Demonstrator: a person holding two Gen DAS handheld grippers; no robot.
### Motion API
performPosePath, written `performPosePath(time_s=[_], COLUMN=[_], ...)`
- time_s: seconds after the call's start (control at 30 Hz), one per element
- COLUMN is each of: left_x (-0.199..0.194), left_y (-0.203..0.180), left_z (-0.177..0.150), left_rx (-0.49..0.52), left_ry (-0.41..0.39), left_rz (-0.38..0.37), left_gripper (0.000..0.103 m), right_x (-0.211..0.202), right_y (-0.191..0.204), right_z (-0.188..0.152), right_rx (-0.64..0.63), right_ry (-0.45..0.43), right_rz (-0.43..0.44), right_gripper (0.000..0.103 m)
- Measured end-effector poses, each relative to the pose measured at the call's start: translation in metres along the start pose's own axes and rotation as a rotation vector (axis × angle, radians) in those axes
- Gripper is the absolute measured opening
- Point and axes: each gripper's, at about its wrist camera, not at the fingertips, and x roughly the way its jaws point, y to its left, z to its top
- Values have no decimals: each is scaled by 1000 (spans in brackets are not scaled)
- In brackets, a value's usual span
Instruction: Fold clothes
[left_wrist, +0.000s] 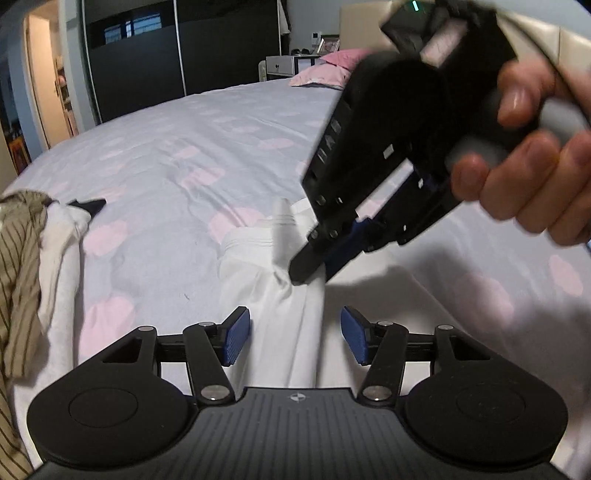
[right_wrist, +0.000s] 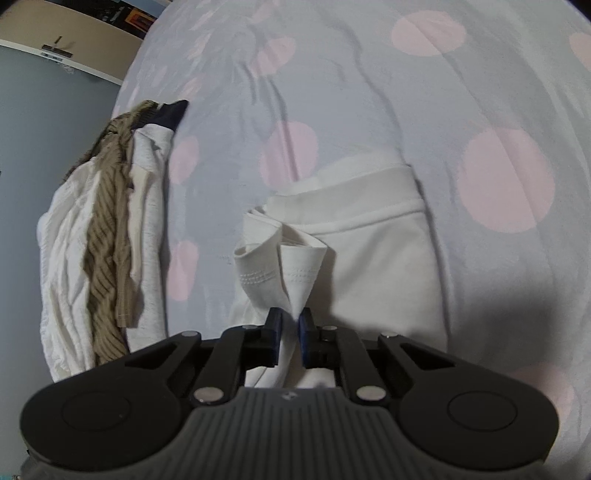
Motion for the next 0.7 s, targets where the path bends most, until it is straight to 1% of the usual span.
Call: performPosePath(time_s=[0.13,0.2,0.4,0.47,0.6,0.67,0.7], left_x=[4,8,15,16,23,26,27], left_y=[-12,-14,-20,-27,-42,-46,-48], left_z=[6,9,12,11,4,3,3], left_rx=[51,69,99,137,235,265,278], left_ry=[2,20,62,71,84,90,91], left_rz=[86,123,137,149,201,220,228], left_gripper=[53,53,52,53,53,53,50], right_x=[-5,-7,-9,-9,-7,-8,-9], right_y=[10,14,22,22,22,21,21], right_z=[3,4,4,4,3,3,3], right_rx=[-14,-20,-32,-35,-32,-32,-32], right_ry=[-11,-14,-24,-24,-20,-20,-21], right_rz=[35,46,63,62,56,53,51], right_gripper=[8,8,8,8,8,8,9])
